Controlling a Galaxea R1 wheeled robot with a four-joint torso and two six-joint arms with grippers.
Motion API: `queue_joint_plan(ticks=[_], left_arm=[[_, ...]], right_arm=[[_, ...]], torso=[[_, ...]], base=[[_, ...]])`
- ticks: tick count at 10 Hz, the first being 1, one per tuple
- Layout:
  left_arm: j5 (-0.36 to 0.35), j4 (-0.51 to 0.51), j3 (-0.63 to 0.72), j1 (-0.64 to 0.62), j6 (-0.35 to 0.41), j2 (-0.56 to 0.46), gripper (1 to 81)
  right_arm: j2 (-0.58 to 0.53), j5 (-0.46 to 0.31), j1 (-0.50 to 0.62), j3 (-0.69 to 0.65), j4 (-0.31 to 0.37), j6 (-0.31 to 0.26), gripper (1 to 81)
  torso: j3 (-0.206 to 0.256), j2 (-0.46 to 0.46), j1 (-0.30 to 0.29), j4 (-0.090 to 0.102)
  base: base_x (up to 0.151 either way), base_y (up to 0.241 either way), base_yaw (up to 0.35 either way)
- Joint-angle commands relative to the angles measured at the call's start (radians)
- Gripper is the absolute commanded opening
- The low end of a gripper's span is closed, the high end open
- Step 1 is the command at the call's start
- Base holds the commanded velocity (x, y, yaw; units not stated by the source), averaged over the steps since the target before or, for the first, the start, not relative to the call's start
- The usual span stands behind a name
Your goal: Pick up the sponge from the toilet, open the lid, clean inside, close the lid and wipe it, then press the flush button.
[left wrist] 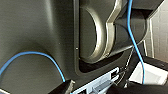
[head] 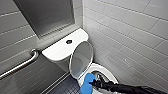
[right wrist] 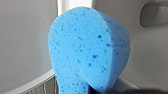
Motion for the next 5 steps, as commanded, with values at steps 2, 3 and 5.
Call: queue_joint_plan(ticks=[2,3,5], left_arm=[[0.035,0.009,0.006,0.042,0.004,0.002,81.1],[0.035,0.008,0.006,0.042,0.006,0.004,81.1],[0.035,0.008,0.006,0.042,0.006,0.004,81.1]], right_arm=[[-0.065,-0.089,0.033,0.067,-0.005,-0.005,1.0],[-0.097,-0.086,0.014,0.092,-0.005,-0.005,1.0],[-0.192,-0.079,-0.009,0.195,-0.003,-0.005,1.0]], torso=[[0.0,0.0,0.0,0.0],[0.0,0.0,0.0,0.0],[0.0,0.0,0.0,0.0]], base=[[0.0,0.0,0.0],[0.0,0.0,0.0],[0.0,0.0,0.0]])
